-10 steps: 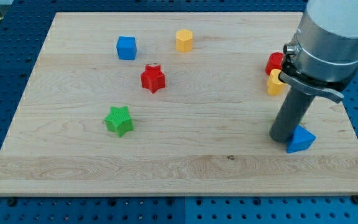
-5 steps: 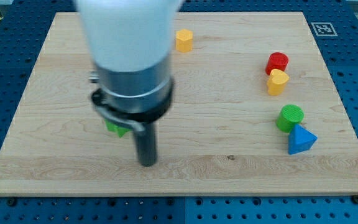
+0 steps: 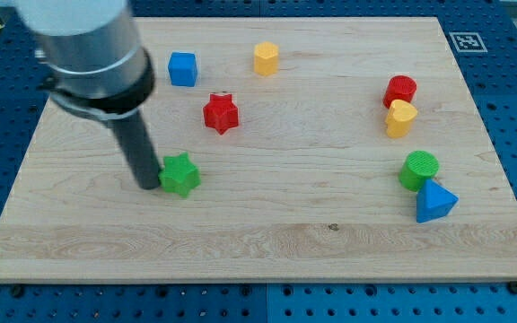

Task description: Place the green star below the heart

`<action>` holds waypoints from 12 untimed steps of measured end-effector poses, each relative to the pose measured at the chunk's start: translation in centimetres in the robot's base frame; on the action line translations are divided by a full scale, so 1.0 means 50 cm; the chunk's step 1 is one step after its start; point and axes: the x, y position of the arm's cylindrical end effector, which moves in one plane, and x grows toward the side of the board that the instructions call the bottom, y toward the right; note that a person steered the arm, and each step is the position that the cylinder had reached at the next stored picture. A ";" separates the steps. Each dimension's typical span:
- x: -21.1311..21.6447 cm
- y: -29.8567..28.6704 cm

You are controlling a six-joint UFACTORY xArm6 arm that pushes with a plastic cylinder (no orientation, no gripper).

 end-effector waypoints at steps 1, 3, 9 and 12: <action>0.002 0.081; 0.002 0.219; -0.007 0.532; -0.051 0.493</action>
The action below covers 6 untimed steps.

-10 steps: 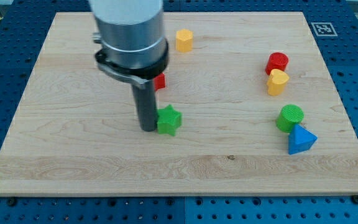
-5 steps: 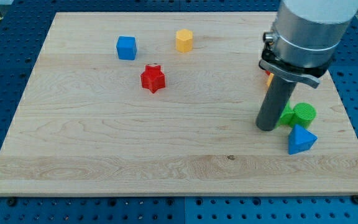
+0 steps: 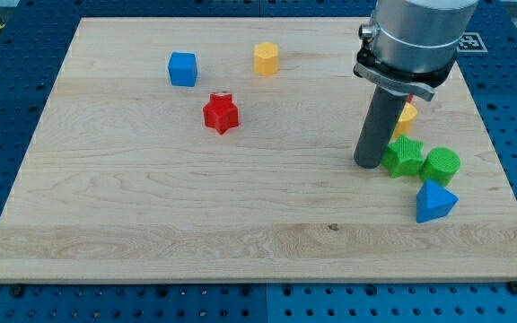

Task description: Place the green star below the heart

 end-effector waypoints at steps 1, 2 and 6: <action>0.062 -0.001; 0.083 0.031; 0.016 0.075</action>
